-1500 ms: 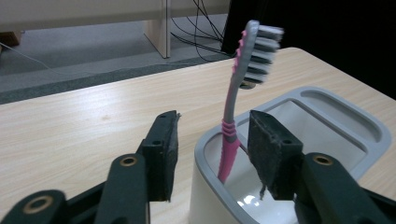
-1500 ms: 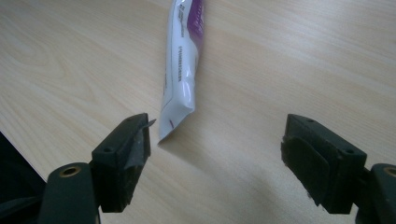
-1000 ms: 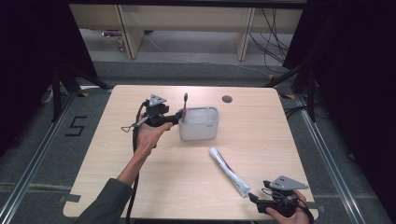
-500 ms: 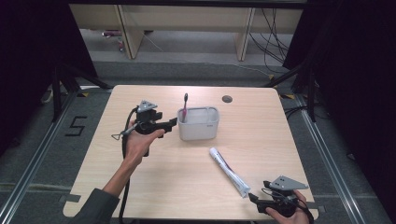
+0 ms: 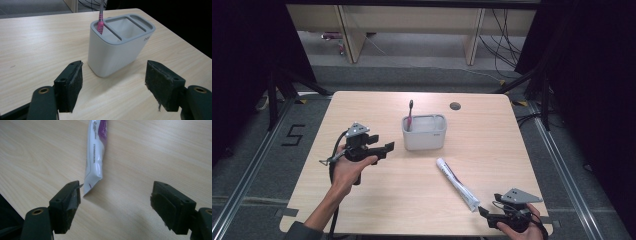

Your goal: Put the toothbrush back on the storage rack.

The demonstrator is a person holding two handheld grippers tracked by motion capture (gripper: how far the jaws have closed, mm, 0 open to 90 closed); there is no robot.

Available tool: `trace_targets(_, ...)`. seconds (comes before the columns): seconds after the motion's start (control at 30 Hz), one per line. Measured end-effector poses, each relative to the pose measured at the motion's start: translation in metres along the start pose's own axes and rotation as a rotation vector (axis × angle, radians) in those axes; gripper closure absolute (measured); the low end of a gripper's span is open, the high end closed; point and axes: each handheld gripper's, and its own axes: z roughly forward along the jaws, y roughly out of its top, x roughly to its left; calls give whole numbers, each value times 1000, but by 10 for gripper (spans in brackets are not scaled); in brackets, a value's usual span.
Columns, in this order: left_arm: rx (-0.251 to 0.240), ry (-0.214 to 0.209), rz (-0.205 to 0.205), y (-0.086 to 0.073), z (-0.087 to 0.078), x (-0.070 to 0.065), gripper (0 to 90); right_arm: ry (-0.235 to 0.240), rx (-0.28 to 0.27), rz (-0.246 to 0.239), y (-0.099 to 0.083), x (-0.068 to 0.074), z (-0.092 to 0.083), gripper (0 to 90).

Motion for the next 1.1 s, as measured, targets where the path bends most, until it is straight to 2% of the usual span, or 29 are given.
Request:
trace_targets(0.3,8,-20,12,-25,-23,-4,296,2,-7,3,1,0,-1,243)
trace_targets(0.33,12,-19,17,-28,-26,-4,296,24,-4,43,0,3,0,243)
trace_targets(0.47,12,-21,14,-37,-32,-5,296,23,-17,37,1,3,-1,244)
trace_targets(0.5,14,-24,10,-44,-36,-5,296,26,-14,41,1,3,-1,245)
trace_targets(0.57,20,-27,11,-52,-39,-5,295,22,-17,32,1,3,-2,246)
trace_targets(0.6,25,-29,12,-56,-41,-5,296,32,-21,12,2,2,-1,248)
trace_targets(0.7,38,-25,17,-67,-46,-5,296,19,-20,3,3,2,-3,249)
trace_targets(0.73,41,-25,21,-70,-47,-5,296,13,-19,9,4,3,-3,250)
trace_targets(0.77,44,-28,22,-74,-48,-6,296,27,-11,41,4,5,-4,251)
trace_targets(0.83,53,-33,24,-82,-50,-6,296,18,-22,1,5,3,-3,253)
trace_targets(0.93,70,-26,25,-92,-54,-7,295,25,-21,9,6,5,-4,264)
trace_targets(1.0,72,-29,22,-95,-55,-8,296,30,-34,-4,7,5,-3,270)
trace_targets(1.03,74,-29,26,-100,-58,-8,296,39,-34,21,8,7,-3,277)
trace_targets(1.07,77,-30,24,-102,-59,-8,296,40,-34,21,8,8,-3,285)
trace_targets(1.1,75,-35,23,-104,-60,-8,296,33,-35,-7,9,7,-4,292)
